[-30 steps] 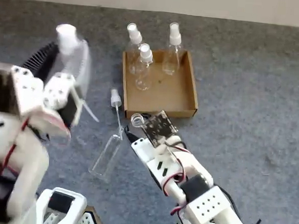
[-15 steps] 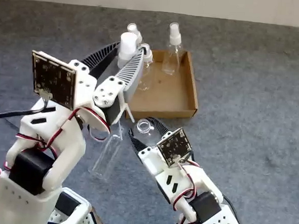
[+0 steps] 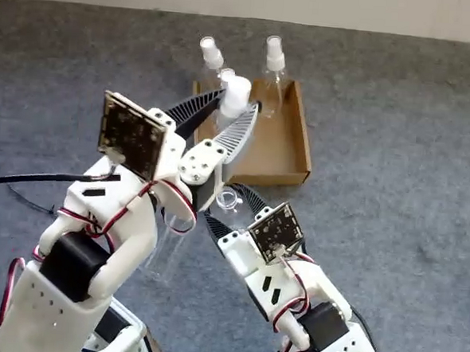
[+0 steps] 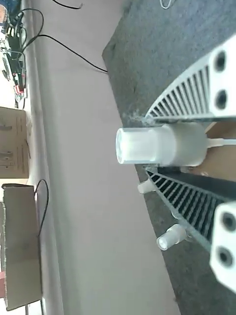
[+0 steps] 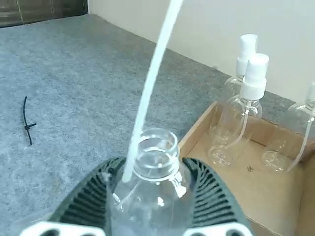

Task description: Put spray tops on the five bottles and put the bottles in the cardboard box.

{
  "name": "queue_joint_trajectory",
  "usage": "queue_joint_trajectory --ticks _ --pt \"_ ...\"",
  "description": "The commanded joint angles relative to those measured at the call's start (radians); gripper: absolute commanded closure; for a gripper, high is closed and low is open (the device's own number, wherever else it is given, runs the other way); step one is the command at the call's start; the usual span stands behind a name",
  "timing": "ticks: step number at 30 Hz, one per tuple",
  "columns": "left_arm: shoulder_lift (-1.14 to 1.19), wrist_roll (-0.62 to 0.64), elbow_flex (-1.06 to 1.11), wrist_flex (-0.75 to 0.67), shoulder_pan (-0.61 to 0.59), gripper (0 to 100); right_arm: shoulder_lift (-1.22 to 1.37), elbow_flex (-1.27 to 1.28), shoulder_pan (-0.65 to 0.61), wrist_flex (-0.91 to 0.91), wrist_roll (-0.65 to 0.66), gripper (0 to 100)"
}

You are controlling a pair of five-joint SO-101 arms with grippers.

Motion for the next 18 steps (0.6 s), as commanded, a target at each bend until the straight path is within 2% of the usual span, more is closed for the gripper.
queue_joint_trajectory --ticks 1,12,18 --pt "-0.01 -0.052 0.015 -0.072 0.012 94 -0.012 -0.015 -0.004 0.002 -0.008 99.5" --pt "-0.008 -0.057 -0.087 -0.086 0.015 94 -0.012 -0.013 -0.004 0.002 -0.008 99.5" --pt "-0.008 -0.058 -0.067 -0.086 0.013 94 -0.012 -0.013 -0.004 0.002 -0.008 99.5"
